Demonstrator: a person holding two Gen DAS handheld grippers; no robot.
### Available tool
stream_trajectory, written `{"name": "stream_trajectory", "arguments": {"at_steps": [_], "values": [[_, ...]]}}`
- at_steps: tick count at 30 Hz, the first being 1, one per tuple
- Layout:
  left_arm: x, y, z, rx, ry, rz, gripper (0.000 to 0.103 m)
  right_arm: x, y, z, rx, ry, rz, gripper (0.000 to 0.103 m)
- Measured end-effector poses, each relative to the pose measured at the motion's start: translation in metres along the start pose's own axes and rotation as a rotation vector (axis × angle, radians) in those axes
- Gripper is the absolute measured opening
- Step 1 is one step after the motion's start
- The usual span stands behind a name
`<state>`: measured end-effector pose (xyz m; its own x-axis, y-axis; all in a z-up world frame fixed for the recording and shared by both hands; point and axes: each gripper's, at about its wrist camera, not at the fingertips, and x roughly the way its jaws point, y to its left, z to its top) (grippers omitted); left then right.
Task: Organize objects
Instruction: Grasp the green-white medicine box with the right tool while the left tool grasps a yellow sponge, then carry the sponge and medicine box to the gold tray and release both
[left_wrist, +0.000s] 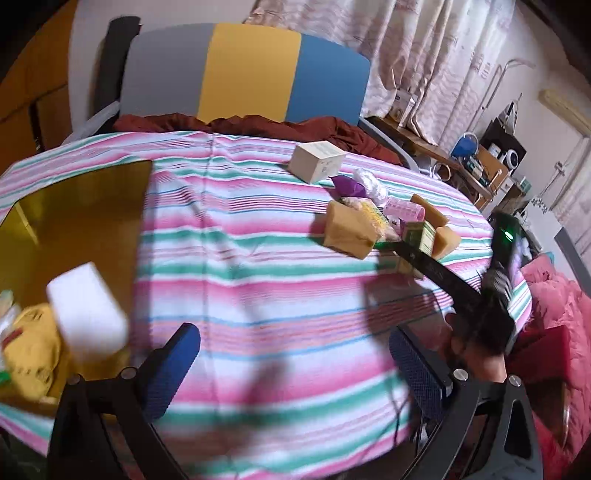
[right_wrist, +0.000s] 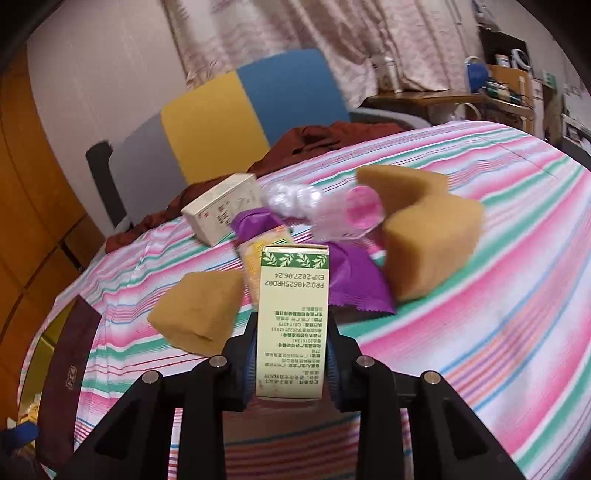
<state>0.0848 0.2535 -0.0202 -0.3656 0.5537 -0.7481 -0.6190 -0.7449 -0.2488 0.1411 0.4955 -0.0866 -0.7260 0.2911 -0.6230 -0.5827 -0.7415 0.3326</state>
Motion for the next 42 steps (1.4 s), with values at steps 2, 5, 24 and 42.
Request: {"name": "stream_trajectory", "arguments": {"at_steps": [2, 5, 24, 42], "values": [[0.015, -0.01, 0.013, 0.007, 0.006, 0.0, 0.103, -0.005, -0.004, -0.003, 0.009, -0.029, -0.017, 0.03], [0.038, -0.025, 0.032, 0.018, 0.012, -0.005, 0.103, -0.012, -0.008, -0.006, 0.029, -0.072, -0.023, 0.03], [0.165, -0.071, 0.081, 0.162, 0.067, 0.021, 0.07, -0.013, -0.028, -0.013, 0.128, -0.091, 0.029, 0.03], [0.117, -0.03, 0.036, 0.091, -0.093, 0.041, 0.057, -0.02, -0.01, -0.014, 0.034, -0.116, -0.004, 0.03]]}}
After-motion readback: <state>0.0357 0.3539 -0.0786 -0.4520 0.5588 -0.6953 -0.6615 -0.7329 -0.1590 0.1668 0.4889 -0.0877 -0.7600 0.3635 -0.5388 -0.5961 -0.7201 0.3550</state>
